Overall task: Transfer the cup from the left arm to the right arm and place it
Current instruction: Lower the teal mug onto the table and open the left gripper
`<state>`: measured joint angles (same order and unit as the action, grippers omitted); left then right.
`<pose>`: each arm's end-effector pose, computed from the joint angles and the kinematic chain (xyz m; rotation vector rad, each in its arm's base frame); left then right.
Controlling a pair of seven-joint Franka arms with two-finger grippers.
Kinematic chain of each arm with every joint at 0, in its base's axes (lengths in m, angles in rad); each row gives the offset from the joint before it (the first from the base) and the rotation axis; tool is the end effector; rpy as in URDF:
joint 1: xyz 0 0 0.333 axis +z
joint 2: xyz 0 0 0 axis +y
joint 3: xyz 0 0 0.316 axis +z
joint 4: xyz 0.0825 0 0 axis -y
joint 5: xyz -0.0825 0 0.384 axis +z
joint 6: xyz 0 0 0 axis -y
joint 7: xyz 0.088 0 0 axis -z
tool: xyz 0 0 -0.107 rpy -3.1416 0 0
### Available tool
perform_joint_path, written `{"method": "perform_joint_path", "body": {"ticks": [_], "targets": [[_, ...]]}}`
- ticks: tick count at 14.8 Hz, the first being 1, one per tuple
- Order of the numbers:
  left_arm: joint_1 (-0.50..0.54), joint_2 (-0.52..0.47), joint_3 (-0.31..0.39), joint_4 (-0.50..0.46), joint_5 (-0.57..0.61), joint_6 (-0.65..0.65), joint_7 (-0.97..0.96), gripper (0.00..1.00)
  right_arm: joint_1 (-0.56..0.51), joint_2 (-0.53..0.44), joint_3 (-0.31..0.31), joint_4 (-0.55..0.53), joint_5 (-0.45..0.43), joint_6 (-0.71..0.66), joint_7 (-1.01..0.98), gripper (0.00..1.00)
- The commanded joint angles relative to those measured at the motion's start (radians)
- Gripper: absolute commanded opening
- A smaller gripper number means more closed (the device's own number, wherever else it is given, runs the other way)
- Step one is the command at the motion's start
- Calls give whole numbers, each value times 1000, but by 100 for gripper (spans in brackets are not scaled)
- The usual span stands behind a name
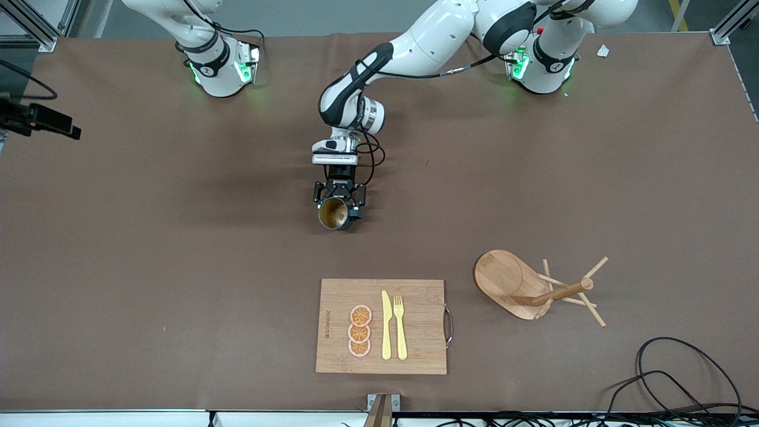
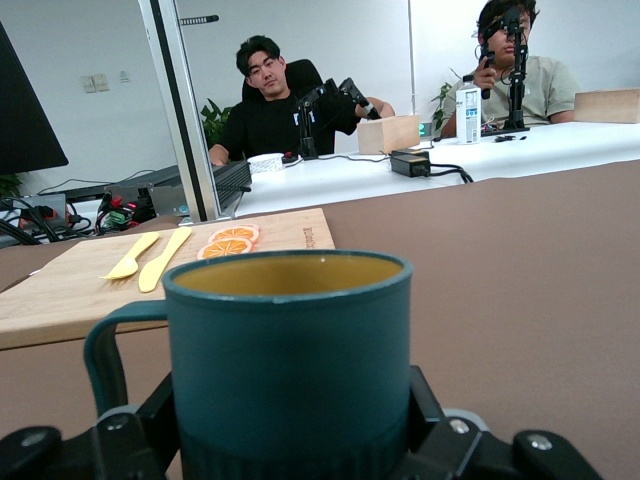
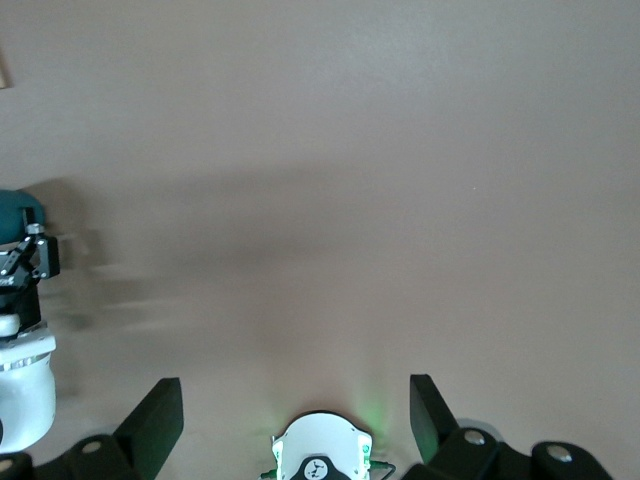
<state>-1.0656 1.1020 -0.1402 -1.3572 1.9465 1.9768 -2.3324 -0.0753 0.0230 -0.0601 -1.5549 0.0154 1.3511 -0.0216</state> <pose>0.3329 -0.6414 0.0729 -2.4152 0.2633 -1.9884 0.5314 -0.0701 0.6028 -3.0854 0.1734 0.3491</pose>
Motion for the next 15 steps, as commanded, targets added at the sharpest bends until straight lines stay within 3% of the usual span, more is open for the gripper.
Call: {"method": "perform_joint_path", "body": {"ticks": [1,4,5,11,15], "targets": [[-28,32,8,36,17,-29,-18,57,-32,50,13,10,-6,6,-14,100],[-31,29,-1,35,3,-33,-12,79,-37,92,14,12,8,48,-8,100],[-31,29,-1,33,3,-33,-4,100,-29,89,14,-6,8,75,3,100],[-60,3,-2,35,-121,-36,91,100,28,92,17,-82,40,192,205,100],[-82,-20,-25,35,-234,-84,136,100,19,153,17,-74,34,252,218,100]]}}
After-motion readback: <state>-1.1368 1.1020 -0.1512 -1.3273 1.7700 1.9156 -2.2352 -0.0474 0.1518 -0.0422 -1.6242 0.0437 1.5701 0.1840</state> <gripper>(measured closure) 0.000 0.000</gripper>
